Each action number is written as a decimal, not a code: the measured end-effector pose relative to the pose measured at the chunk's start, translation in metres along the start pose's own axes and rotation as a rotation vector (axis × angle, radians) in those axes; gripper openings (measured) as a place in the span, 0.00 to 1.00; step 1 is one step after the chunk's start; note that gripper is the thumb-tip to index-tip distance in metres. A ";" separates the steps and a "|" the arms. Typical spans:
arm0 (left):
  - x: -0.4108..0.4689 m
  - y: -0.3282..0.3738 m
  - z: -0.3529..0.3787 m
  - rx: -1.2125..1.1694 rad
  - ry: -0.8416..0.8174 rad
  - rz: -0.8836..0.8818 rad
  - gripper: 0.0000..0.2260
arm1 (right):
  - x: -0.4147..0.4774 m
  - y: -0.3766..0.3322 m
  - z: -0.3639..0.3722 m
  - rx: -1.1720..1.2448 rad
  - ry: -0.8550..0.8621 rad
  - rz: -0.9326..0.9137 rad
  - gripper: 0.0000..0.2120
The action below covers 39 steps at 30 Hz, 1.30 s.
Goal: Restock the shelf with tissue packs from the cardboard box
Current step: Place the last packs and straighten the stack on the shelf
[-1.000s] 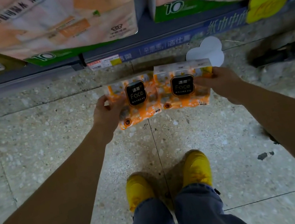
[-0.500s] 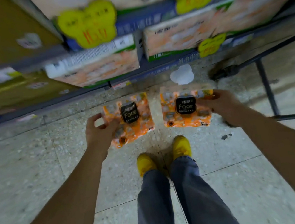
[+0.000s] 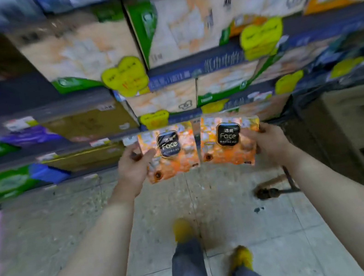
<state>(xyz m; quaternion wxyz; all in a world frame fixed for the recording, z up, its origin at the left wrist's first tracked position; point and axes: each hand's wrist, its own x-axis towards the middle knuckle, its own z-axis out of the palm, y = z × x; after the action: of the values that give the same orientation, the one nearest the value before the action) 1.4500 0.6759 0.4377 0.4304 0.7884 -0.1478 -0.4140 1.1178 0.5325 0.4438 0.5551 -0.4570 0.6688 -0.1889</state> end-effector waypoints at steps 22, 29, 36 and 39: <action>-0.253 0.268 -0.083 -0.296 0.073 0.618 0.26 | -0.177 -0.280 -0.144 0.181 -0.159 -0.685 0.08; -0.291 0.321 -0.107 -0.363 0.072 0.723 0.28 | -0.218 -0.342 -0.164 0.216 -0.178 -0.815 0.14; -0.322 0.374 -0.124 -0.439 0.094 0.846 0.24 | -0.247 -0.396 -0.183 0.296 -0.154 -0.926 0.31; -0.329 0.397 -0.132 -0.479 0.104 0.875 0.24 | -0.265 -0.422 -0.188 0.337 -0.127 -0.986 0.28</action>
<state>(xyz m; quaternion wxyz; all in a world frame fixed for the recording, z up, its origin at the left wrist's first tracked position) 1.3997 0.7108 0.9661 0.7394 0.5511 -0.3438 -0.1772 1.1059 0.4865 0.9745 0.5055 -0.6327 0.2994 -0.5045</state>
